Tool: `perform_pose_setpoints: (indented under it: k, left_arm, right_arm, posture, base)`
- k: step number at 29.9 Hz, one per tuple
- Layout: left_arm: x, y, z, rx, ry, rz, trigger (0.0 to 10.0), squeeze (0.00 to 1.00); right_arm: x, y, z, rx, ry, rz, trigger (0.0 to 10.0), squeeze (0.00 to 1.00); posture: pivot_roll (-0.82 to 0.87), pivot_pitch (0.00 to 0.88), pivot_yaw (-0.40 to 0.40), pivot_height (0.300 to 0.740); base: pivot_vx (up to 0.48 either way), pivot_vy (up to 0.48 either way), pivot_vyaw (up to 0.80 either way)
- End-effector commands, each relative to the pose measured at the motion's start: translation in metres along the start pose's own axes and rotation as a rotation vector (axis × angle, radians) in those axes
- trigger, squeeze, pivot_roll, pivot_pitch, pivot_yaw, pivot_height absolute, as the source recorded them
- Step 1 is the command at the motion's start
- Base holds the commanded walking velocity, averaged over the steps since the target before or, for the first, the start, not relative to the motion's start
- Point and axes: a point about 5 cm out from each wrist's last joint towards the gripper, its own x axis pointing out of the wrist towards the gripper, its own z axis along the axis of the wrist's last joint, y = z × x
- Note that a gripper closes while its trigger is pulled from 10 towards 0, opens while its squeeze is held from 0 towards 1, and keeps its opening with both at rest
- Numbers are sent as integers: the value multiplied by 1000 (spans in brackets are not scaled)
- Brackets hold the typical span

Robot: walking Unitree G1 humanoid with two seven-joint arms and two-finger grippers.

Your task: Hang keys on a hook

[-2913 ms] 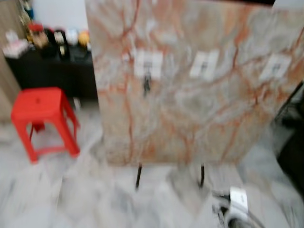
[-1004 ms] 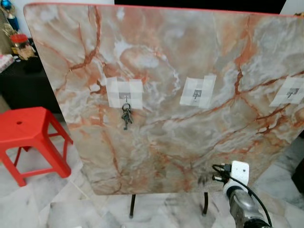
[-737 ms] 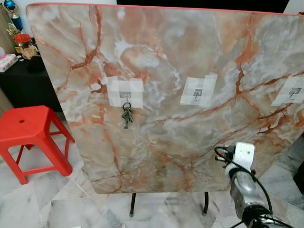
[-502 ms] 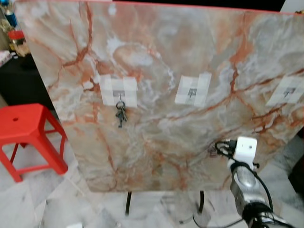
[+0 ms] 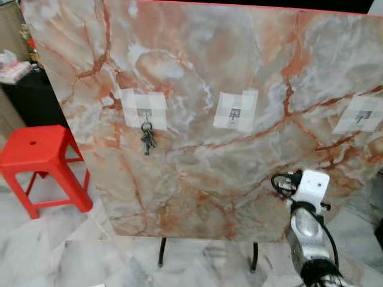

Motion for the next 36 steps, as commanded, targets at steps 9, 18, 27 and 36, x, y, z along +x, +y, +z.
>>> perform_pose_setpoints:
  k: [9,18,27,36]
  left_arm:
    - [-1,2,-4,10,24,-4,10000,0]
    - [-1,3,-3,9,21,-4,10000,0]
    - [-1,4,-2,14,21,-6,10000,0]
    - [0,3,-1,17,20,-9,10000,0]
  right_arm:
    - [29,-18,74,38,-245,-141,10000,0]
    - [40,-38,111,40,-331,-258,10000,0]
    - [30,-37,102,49,-296,-258,10000,0]
    - [28,-20,98,76,-255,-105,10000,0]
  posture:
    - [7,0,-82,740]
    - [4,0,-77,740]
    - [-2,0,-68,740]
    - [1,0,-74,740]
  base:
    - [0,0,0]
    - [0,0,0]
    - [0,0,0]
    - [0,0,0]
